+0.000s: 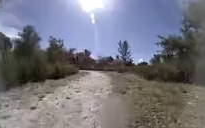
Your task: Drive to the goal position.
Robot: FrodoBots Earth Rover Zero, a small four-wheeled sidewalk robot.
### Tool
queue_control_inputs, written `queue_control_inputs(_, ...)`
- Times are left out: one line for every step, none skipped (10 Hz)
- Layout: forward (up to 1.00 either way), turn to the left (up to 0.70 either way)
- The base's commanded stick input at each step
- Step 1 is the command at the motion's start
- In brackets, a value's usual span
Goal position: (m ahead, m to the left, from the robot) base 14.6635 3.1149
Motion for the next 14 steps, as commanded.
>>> queue_control_inputs(0.85, 0.00)
queue_control_inputs(0.85, 0.00)
queue_control_inputs(0.85, 0.00)
queue_control_inputs(0.85, 0.00)
queue_control_inputs(0.85, 0.00)
queue_control_inputs(0.85, 0.00)
queue_control_inputs(0.85, 0.00)
queue_control_inputs(0.85, 0.00)
queue_control_inputs(0.85, 0.00)
queue_control_inputs(0.85, 0.00)
queue_control_inputs(0.85, 0.00)
queue_control_inputs(0.85, 0.00)
queue_control_inputs(0.85, 0.00)
queue_control_inputs(0.85, 0.00)
